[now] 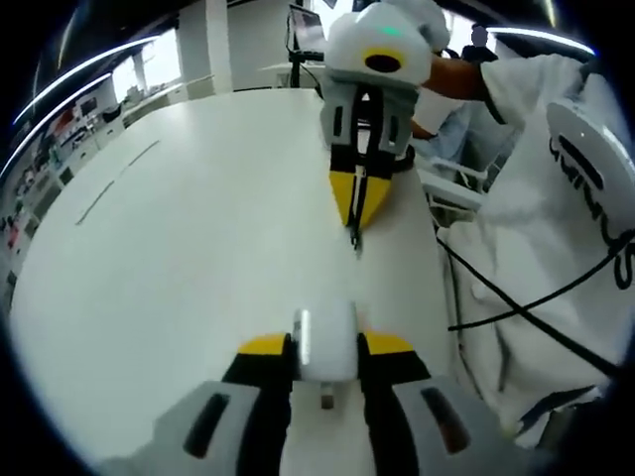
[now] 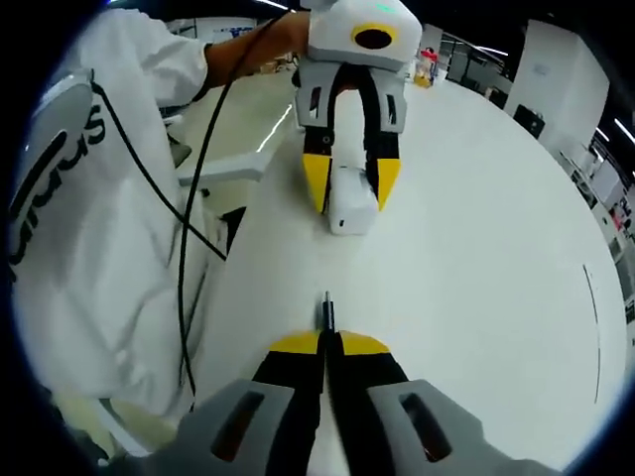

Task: Plug the desk Type‑C cable into the charger adapter.

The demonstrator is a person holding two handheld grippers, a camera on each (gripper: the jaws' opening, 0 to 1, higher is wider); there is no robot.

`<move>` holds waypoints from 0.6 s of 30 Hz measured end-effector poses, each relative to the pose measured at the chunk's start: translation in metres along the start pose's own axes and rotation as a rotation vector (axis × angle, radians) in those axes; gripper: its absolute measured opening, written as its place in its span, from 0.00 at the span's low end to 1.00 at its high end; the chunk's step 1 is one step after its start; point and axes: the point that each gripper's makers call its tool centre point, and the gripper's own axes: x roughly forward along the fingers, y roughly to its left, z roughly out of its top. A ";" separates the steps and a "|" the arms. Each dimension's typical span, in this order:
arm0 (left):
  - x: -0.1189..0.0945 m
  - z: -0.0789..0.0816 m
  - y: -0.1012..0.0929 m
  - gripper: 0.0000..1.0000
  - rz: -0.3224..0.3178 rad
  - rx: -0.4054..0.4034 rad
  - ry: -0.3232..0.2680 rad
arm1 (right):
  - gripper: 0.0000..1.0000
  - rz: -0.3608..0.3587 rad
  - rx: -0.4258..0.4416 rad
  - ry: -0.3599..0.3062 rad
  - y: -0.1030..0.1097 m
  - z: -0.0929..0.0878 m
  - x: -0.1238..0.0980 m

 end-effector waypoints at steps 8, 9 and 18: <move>0.005 0.004 -0.006 0.25 -0.019 0.007 0.020 | 0.03 0.003 0.019 -0.033 0.000 0.011 0.007; 0.006 0.005 -0.007 0.25 -0.021 0.008 0.020 | 0.03 0.004 0.021 -0.035 0.000 0.012 0.007; 0.012 0.012 -0.011 0.25 -0.039 0.007 0.021 | 0.03 0.003 0.043 -0.069 0.001 0.021 0.009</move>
